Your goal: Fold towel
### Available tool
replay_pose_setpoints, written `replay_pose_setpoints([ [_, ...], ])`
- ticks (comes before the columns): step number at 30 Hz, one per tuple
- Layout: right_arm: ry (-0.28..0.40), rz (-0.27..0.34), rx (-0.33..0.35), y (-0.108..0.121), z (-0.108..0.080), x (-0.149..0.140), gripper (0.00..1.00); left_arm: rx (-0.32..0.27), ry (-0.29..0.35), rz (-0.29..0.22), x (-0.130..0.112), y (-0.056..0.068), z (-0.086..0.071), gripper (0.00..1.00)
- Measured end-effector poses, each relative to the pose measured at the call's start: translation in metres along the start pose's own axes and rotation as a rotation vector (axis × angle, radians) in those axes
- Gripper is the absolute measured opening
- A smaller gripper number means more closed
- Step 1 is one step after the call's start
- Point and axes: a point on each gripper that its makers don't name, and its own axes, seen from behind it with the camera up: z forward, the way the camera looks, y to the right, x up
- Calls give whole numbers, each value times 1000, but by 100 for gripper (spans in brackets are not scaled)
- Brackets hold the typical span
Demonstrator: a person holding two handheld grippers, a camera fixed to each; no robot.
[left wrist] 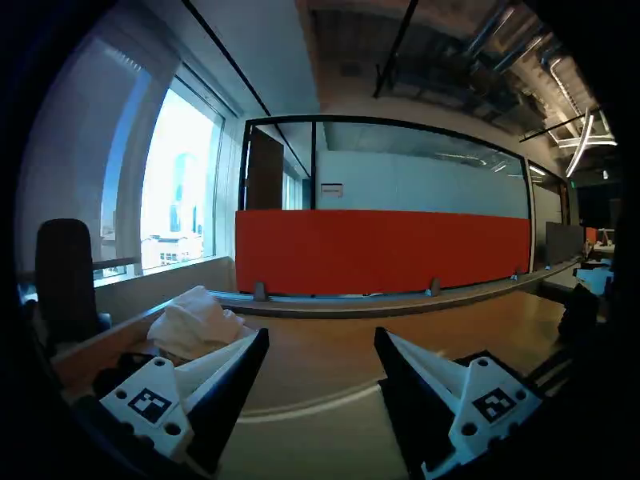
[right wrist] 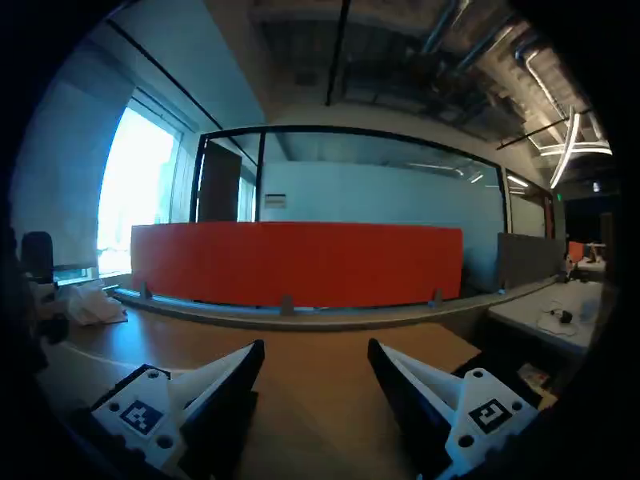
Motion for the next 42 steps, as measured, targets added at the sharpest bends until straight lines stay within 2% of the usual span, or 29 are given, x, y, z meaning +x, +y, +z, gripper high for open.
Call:
replay_pose_setpoints([
  [11, 10, 3, 5, -3, -3, 77, 100, -5, -3, 25, 69, -1, -1, 98],
  [18, 10, 6, 2, 0, -6, 105, 100, -17, -14, 37, 99, 1, -6, 98],
  [24, 6, -7, 12, -1, -9, 123, 100, -39, -33, 35, 109, 7, -8, 98],
  [30, -8, -39, 40, -6, -11, 134, 100, -90, -57, 15, 111, 20, -8, 98],
  [42, -108, -120, 194, -43, -11, 120, 100, -221, -128, 37, 101, 44, -3, 98],
])
